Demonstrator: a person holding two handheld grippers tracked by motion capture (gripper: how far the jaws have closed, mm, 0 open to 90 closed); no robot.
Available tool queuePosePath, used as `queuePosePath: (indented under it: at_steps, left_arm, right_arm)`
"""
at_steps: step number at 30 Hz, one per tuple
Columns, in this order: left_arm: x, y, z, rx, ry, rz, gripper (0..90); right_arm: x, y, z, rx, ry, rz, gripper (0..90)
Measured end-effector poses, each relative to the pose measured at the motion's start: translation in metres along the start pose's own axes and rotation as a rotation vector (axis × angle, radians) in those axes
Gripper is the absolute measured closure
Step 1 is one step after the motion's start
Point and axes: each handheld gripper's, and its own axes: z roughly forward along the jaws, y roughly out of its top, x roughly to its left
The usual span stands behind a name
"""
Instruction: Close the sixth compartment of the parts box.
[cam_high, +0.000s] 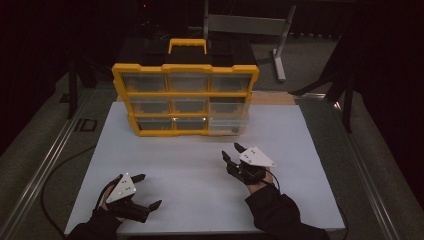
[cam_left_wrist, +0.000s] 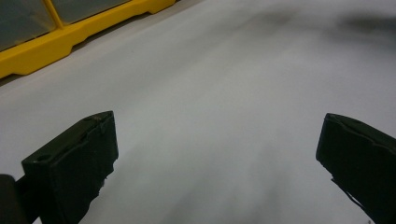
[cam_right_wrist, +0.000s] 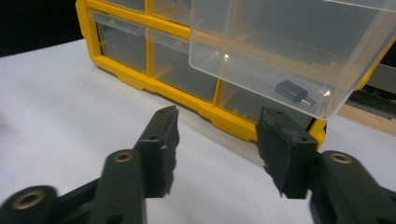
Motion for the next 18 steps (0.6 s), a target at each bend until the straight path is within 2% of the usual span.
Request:
queuePosePath:
  at_steps: [5,9,12,14,16,17,18]
  left_arm:
    - [0.0,0.0,0.0,-0.001,-0.001,0.0,0.0]
    - [0.0,0.0,0.0,-0.001,0.0,0.002,0.0]
    - [0.0,0.0,0.0,0.0,0.0,0.0,0.0]
    - [-0.001,0.0,0.0,0.0,0.0,0.002,0.0]
    - [-0.001,0.0,0.0,0.0,0.0,0.002,0.0]
    - [0.0,0.0,0.0,0.0,0.0,0.003,0.0]
    - [0.0,0.0,0.0,0.0,0.0,0.002,0.0]
  right_arm:
    - [0.001,0.003,0.005,0.023,-0.007,-0.018,61.4]
    - [0.002,0.005,0.008,0.041,-0.024,-0.013,71.3]
    - [0.001,0.008,0.01,0.055,0.007,-0.014,77.5]
    - [0.001,0.009,0.011,0.059,0.012,-0.016,81.8]
    - [0.001,0.01,0.011,0.058,0.006,-0.017,81.8]
    - [-0.001,0.012,0.011,0.055,0.001,-0.014,89.6]
    - [-0.001,0.014,0.011,0.053,-0.002,-0.012,90.0]
